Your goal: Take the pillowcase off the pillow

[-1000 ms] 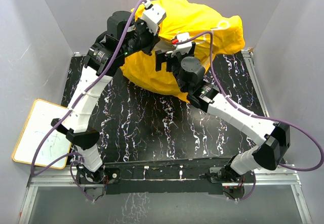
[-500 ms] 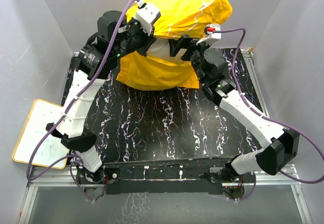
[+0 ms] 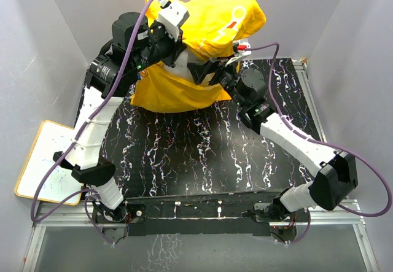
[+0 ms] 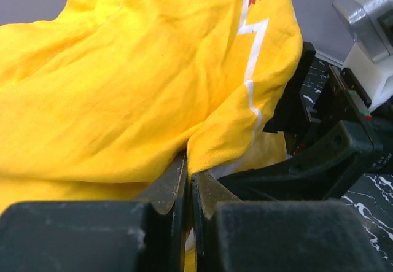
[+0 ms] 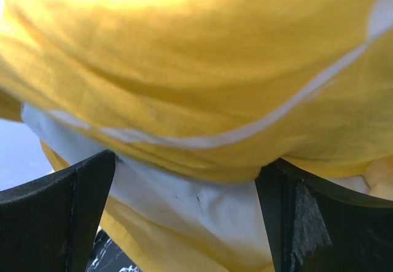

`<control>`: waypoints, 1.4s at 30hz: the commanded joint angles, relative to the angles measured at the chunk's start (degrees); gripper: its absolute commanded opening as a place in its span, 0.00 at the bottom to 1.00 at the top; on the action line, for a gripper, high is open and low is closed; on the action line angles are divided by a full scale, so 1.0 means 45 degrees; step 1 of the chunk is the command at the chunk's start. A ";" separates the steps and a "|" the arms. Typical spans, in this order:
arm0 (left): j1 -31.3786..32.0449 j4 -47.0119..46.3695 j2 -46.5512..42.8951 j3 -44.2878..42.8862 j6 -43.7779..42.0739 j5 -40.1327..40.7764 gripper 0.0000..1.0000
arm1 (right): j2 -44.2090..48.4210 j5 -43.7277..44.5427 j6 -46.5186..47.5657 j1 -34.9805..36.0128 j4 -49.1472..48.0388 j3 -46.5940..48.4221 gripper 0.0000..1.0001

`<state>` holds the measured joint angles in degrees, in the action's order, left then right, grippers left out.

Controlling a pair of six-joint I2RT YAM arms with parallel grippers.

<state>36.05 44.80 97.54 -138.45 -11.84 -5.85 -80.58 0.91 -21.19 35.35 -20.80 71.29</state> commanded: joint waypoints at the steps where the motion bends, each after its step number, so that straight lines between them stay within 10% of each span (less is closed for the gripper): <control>1: 0.0050 -0.0982 -0.0393 -0.0568 0.0374 -0.0254 0.00 | 0.0860 -0.1634 -0.0039 0.0414 -0.2399 -0.0891 0.98; 18: 0.0207 -0.2025 0.0049 0.0298 0.1417 0.0286 0.00 | 0.4638 -0.5227 0.1146 -0.0162 -0.1550 -0.3674 0.95; 42: 0.0634 -0.1430 0.0486 -0.0190 0.1210 0.0036 0.00 | -0.0728 0.0311 0.7743 0.1585 -0.1517 0.1302 0.98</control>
<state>38.00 39.09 100.27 -136.79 -6.59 -4.25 -81.36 -7.57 6.39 38.81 -22.13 73.63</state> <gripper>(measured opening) 0.011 0.982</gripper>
